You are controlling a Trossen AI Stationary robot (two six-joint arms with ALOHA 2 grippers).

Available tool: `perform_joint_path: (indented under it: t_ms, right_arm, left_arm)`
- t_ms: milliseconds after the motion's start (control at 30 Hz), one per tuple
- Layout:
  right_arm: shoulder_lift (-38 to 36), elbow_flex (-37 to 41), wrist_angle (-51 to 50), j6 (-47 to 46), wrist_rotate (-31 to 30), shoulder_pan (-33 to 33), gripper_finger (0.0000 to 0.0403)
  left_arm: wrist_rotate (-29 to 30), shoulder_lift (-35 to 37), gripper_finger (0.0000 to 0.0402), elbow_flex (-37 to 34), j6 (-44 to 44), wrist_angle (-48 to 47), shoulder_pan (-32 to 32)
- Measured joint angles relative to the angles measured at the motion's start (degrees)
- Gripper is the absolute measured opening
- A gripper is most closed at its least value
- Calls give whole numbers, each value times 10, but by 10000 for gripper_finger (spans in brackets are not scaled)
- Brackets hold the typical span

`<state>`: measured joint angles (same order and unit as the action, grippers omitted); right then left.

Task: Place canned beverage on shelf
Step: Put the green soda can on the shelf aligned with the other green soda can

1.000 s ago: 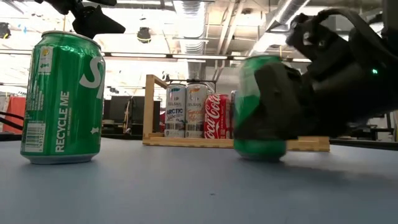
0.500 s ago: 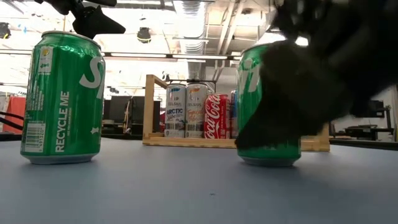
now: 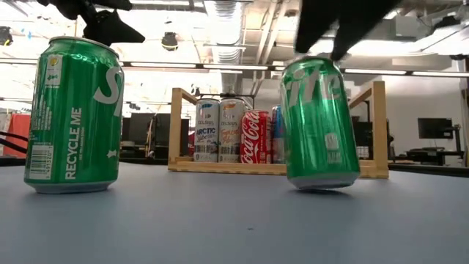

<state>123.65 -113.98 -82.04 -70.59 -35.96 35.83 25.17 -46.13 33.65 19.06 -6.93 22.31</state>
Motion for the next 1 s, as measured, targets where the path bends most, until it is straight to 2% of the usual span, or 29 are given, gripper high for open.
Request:
perform_joint_path:
  t_ms: [267,367,467,1000]
  right_arm:
    - [0,-92,-55,96,99,-38,391]
    - [0,-96,-73,125,156,-58,391]
    - [3,-95,-77,149,188,-70,391]
    - [-3,-83,-78,200,235,-102,391]
  left_arm:
    - [-4,0,306,0,15,-16,0]
    - [-5,0,306,0,15,-16,0]
    - [-7,0,306,0,15,-17,0]
    - [-17,0,306,0,17,-32,0]
